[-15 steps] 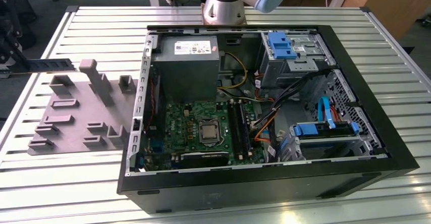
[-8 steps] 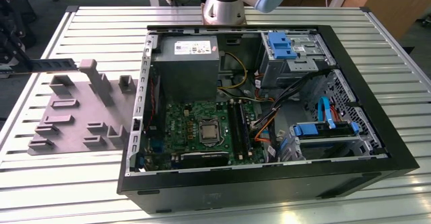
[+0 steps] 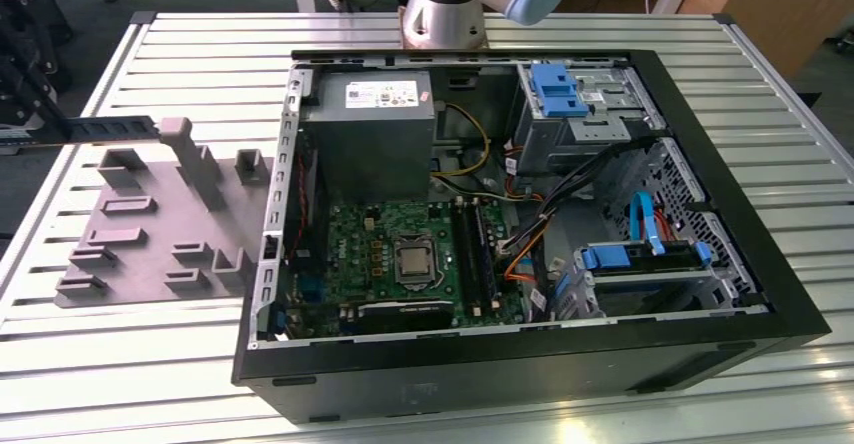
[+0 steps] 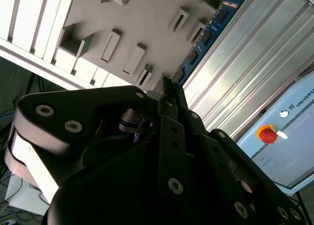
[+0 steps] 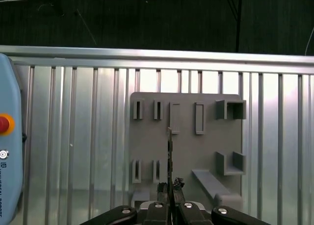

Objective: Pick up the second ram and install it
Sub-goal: 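Pick up the second ram and move it above second insertion slot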

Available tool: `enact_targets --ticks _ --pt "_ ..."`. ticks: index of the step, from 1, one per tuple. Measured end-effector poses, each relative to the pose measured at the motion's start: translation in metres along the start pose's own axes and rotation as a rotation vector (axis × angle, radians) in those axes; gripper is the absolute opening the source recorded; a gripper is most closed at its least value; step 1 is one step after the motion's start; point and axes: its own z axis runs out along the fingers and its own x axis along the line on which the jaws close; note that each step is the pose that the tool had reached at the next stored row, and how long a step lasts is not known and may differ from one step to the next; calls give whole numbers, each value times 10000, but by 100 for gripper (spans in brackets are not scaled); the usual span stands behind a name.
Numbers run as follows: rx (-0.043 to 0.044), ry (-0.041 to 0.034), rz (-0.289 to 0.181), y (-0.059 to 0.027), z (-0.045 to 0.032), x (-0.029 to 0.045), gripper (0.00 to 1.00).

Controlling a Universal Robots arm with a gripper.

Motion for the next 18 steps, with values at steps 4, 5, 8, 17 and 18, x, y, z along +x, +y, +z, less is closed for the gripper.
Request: enact_targets --ticks 4,5,8,17,18 --pt "-1 0 0 -27 -1 0 14" --pt "0 0 0 -33 -1 0 14" --pt "0 0 0 -51 -1 0 14" --pt "0 0 0 -104 -2 1 14" --pt "0 0 -1 -110 -2 1 14"
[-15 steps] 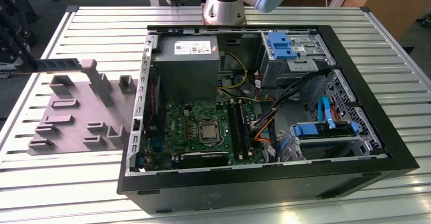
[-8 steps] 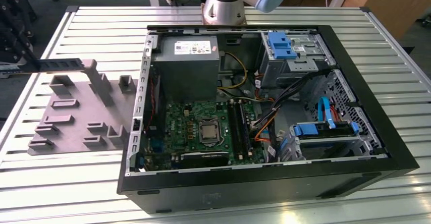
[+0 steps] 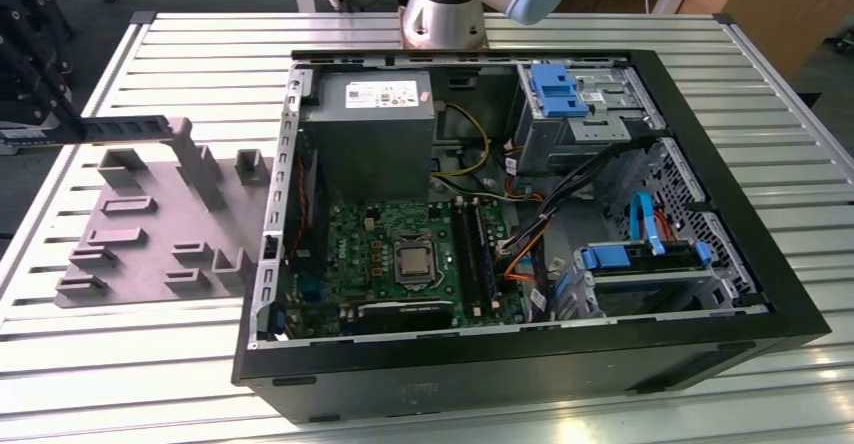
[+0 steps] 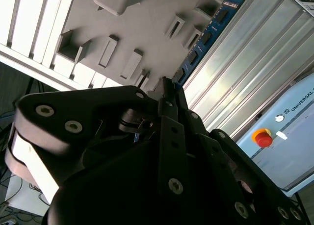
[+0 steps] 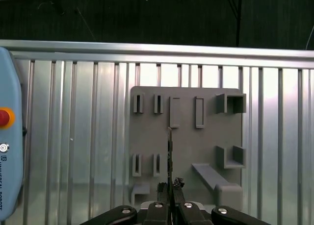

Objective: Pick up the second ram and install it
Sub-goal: 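Pick up the second ram and move it above second insertion slot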

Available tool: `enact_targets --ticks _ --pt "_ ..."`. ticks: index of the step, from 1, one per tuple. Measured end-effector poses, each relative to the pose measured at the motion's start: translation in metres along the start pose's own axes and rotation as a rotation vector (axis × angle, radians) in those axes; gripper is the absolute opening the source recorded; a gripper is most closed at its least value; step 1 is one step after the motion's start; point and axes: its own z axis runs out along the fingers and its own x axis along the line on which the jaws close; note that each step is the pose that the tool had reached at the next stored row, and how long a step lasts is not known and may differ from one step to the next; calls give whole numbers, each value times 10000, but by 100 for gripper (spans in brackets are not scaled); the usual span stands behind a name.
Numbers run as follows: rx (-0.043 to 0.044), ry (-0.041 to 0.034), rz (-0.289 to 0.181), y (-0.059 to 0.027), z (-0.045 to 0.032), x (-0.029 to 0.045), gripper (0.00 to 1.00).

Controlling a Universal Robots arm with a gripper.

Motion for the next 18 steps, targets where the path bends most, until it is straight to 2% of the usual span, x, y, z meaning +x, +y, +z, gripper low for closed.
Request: enact_targets --ticks 18 --pt "-1 1 1 -109 -3 1 14"
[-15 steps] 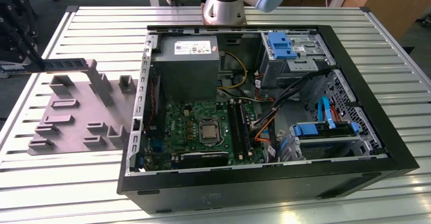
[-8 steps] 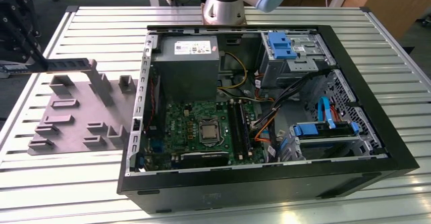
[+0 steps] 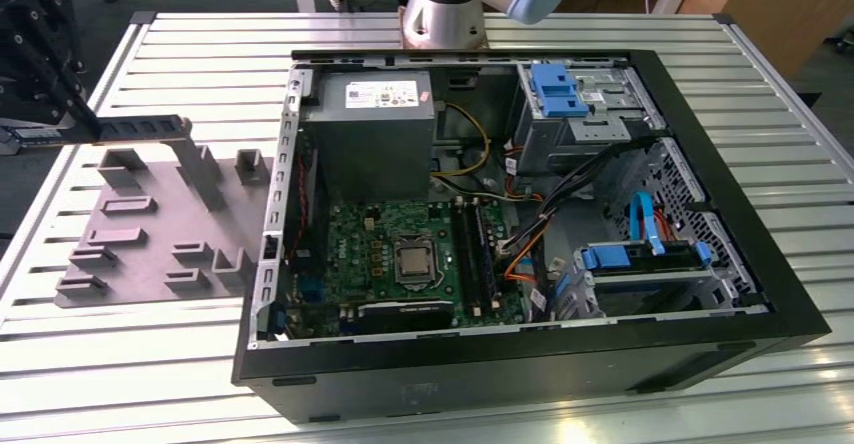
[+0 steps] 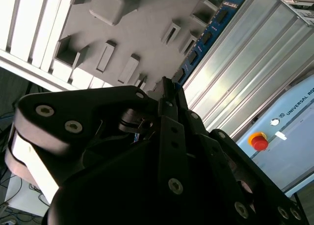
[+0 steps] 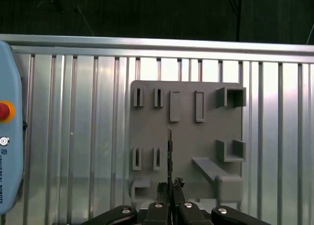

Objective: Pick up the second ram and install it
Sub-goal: 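Pick up the second ram and move it above second insertion slot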

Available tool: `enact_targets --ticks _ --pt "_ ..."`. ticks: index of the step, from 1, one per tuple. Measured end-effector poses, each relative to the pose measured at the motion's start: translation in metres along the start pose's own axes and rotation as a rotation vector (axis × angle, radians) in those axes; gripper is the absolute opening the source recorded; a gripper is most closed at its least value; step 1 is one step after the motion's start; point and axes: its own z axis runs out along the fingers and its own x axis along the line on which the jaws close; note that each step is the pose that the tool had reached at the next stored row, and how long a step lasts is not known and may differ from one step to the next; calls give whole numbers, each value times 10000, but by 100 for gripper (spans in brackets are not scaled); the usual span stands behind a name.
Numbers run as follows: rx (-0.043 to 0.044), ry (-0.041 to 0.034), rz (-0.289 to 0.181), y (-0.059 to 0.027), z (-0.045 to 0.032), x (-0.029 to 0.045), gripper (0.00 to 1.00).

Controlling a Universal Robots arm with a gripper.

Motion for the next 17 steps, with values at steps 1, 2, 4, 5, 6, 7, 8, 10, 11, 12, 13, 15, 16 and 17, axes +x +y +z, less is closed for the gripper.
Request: enact_targets --ticks 1,2,4,5,6,7,8,10,11,12,13,15,16,17 --pt "1 -1 0 -6 0 0 14" --pt "1 -1 0 -13 0 0 14" --pt "0 -1 0 -25 0 0 14" --pt "1 -1 1 -32 0 0 14" --pt "1 -1 3 -38 0 0 14" --pt "1 -1 4 -44 -1 0 14" --pt "1 -1 5 -51 0 0 14" --pt "2 -2 8 -64 -1 0 14" --pt "1 -1 9 -70 -1 1 14" --pt "1 -1 9 -77 -1 1 14" --pt "1 0 10 -84 -2 1 14" --pt "2 -2 11 -96 -1 1 14" --pt "2 -2 12 -103 -1 1 14" --pt "1 -2 13 -109 -2 1 14"
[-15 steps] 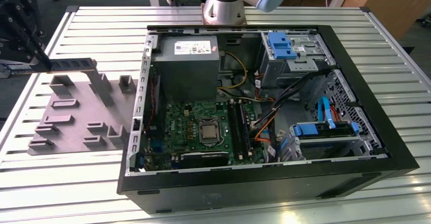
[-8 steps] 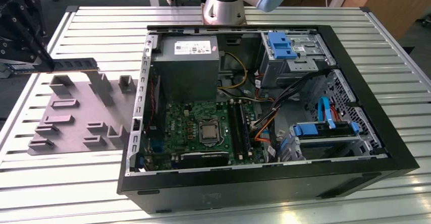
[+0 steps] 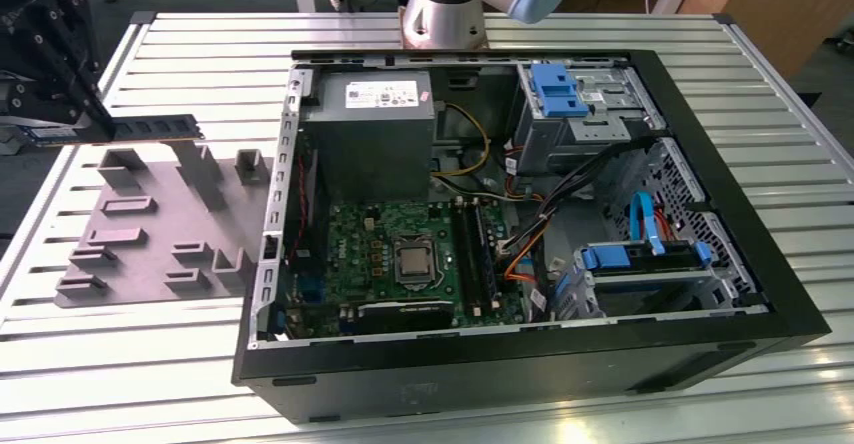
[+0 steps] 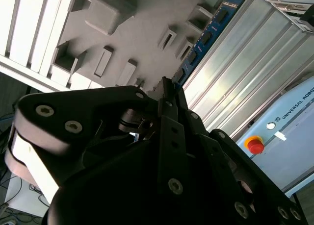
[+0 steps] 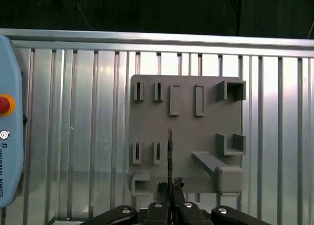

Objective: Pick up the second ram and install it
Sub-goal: 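Pick up the second ram and move it above second insertion slot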

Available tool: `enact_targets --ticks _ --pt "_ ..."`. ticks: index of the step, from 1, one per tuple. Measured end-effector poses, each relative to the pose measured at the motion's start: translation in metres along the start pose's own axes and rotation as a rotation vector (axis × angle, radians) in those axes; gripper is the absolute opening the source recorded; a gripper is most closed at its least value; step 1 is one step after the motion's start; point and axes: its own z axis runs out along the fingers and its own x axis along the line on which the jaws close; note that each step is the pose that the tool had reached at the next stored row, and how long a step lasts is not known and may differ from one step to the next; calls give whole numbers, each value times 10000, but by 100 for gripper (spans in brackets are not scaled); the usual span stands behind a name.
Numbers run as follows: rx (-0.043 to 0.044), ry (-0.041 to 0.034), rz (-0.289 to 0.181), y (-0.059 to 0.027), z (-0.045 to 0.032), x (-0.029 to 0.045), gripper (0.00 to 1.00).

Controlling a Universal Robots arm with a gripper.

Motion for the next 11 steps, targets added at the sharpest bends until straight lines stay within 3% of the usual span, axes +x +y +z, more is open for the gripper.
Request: enact_targets --ticks 11 --pt "0 0 6 -67 -2 0 14"
